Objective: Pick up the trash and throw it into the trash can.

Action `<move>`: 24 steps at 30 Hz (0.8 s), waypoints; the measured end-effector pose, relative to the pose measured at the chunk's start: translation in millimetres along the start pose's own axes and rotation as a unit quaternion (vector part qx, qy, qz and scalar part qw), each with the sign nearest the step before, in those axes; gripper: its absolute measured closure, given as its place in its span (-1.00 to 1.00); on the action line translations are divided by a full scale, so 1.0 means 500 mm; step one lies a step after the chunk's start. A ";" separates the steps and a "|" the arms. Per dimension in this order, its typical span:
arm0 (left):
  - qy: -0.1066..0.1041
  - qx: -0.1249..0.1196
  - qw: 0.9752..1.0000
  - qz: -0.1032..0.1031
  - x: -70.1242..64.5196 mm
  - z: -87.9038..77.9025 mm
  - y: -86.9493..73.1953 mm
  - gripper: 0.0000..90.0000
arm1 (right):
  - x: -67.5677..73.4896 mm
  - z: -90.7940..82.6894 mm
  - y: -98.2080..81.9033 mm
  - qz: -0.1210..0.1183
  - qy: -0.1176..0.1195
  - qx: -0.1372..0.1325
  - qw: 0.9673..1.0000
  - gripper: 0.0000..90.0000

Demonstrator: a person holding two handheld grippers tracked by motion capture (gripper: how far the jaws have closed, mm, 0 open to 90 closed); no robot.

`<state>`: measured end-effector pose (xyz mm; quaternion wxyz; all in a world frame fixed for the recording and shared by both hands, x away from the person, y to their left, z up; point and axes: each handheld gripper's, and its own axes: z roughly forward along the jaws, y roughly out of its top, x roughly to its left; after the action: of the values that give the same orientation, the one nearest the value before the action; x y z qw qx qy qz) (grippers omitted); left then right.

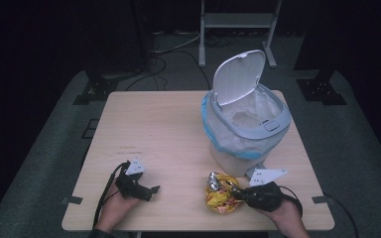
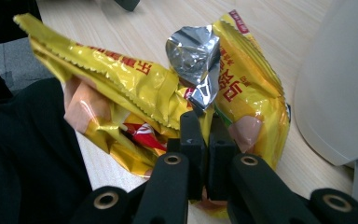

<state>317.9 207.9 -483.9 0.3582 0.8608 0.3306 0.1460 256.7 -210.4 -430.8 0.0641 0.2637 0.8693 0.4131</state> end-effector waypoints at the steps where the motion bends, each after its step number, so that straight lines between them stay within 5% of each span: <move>1: 0.000 0.000 1.000 0.000 0.000 0.000 0.000 -1.00 | 0.000 -0.001 0.000 0.001 0.000 -0.001 1.000 0.95; 24: 0.000 0.000 1.000 -0.001 0.000 0.000 0.000 -1.00 | -0.003 -0.042 0.019 0.006 0.012 -0.039 0.999 0.97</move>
<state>317.7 207.7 -483.9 0.3588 0.8603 0.3317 0.1454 254.7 -220.5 -410.1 0.0613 0.2618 0.8516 0.4499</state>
